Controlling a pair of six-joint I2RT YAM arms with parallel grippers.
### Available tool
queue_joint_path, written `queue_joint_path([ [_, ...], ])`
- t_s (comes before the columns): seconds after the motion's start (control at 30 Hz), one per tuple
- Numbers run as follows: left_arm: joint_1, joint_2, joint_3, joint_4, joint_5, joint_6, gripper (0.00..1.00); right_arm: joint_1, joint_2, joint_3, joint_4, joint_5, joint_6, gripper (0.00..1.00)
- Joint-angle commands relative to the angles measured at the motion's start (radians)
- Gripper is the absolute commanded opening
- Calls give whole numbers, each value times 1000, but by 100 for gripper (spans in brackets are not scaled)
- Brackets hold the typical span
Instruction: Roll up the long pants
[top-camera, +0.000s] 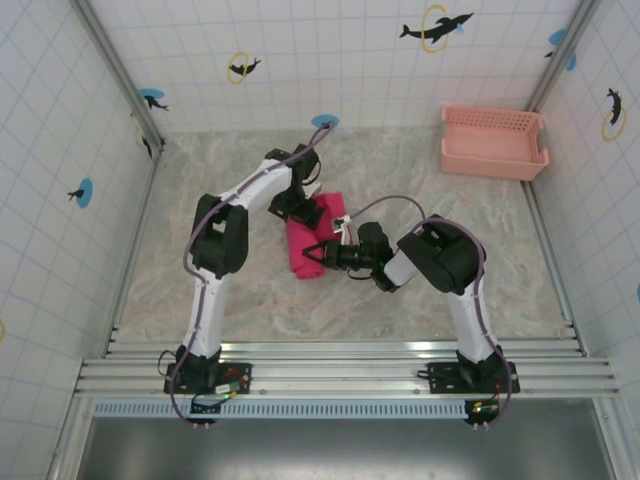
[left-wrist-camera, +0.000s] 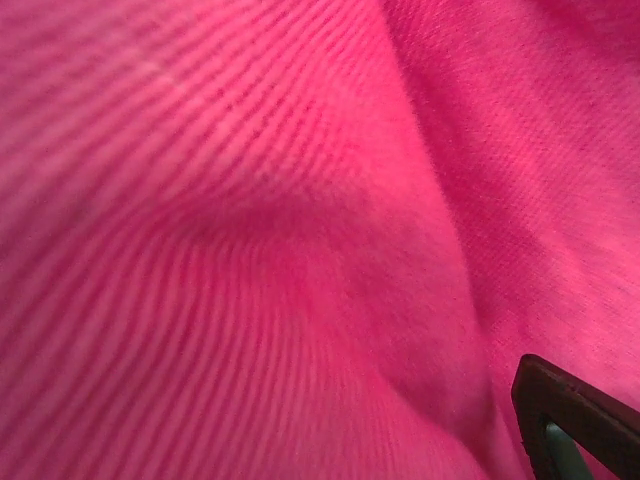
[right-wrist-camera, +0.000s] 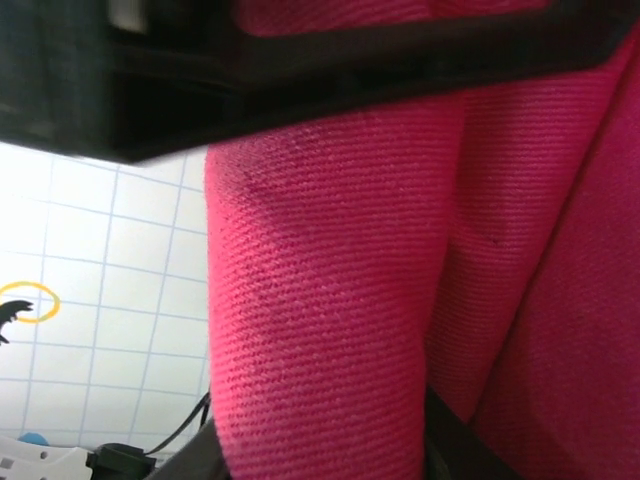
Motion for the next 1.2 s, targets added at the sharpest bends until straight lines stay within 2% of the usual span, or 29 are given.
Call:
queue_joint_path([
  [0.0, -32, 87, 18, -40, -67, -2, 98, 23, -57, -7, -356, 58, -129, 51],
  [0.13, -49, 148, 51, -86, -117, 10, 97, 60, -257, 48, -809, 233, -379, 68],
  [0.2, -57, 171, 70, -112, -160, 20, 97, 94, -360, 107, -1050, 380, -508, 100],
  [0.27, -67, 186, 82, -135, -204, 27, 98, 138, -455, 178, -1279, 578, -624, 98],
  [0.37, -74, 205, 99, -166, -250, 24, 97, 218, -554, 286, -1503, 844, -735, 98],
  [0.43, -76, 223, 117, -191, -264, 26, 98, 269, -577, 366, -1627, 970, -780, 98],
  [0.53, -81, 236, 132, -217, -289, 23, 97, 349, -547, 496, -1767, 1088, -803, 98],
  [0.73, -80, 254, 153, -242, -276, 9, 98, 502, -363, 694, -1895, 1276, -751, 98],
  [0.8, -80, 261, 162, -253, -276, 7, 97, 530, -296, 746, -1903, 1289, -741, 98],
  [1.0, -81, 259, 166, -260, -259, 4, 97, 576, -138, 828, -1871, 1423, -688, 98],
  [1.1, -80, 259, 163, -260, -249, 5, 97, 575, -72, 842, -1825, 1463, -668, 98],
  [1.17, -81, 262, 165, -261, -237, 6, 97, 565, -23, 870, -1810, 1437, -664, 98],
])
